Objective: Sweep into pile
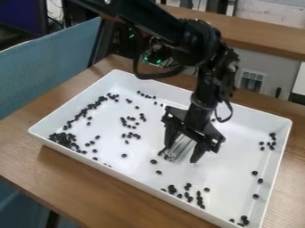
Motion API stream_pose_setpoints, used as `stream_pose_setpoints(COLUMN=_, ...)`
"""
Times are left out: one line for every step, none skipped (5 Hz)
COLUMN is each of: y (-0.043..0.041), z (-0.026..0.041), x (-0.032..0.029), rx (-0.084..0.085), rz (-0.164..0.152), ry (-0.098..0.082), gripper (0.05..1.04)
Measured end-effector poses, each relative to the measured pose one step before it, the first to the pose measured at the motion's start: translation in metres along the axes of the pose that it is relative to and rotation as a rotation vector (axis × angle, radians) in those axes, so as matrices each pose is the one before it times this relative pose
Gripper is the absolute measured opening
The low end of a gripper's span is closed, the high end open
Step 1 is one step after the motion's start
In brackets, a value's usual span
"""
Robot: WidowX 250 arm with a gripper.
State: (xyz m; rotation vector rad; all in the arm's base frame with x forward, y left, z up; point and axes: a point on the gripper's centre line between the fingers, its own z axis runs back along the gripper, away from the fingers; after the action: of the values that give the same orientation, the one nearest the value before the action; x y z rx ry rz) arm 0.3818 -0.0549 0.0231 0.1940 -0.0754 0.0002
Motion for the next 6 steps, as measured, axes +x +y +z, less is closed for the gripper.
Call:
stream_pose_setpoints(y=0.01508, z=-0.00859, x=0.00146, rx=-0.0237, rz=0.0197, ry=0.0073, gripper=0.972)
stream_pose_setpoints(y=0.00848, z=-0.00584, x=-0.00054, rx=-0.0419, rz=0.0095, ry=-0.0005, gripper=0.698)
stream_pose_setpoints(y=0.00472, z=-0.00054, x=0.00005, rx=-0.0243, rz=-0.0182, ry=0.007, gripper=0.414)
stream_pose_setpoints(y=0.00666, z=0.00518, x=-0.00342, rx=-0.0754, rz=0.007, ry=0.0115, gripper=0.396)
stream_pose_setpoints(y=0.0179, z=0.02559, x=0.00428, rx=-0.0649, rz=0.0613, ry=-0.0235, gripper=0.396)
stream_pose_setpoints(y=0.02176, z=0.02761, x=0.00365, rx=-0.0489, rz=0.0385, ry=-0.0035, gripper=0.396)
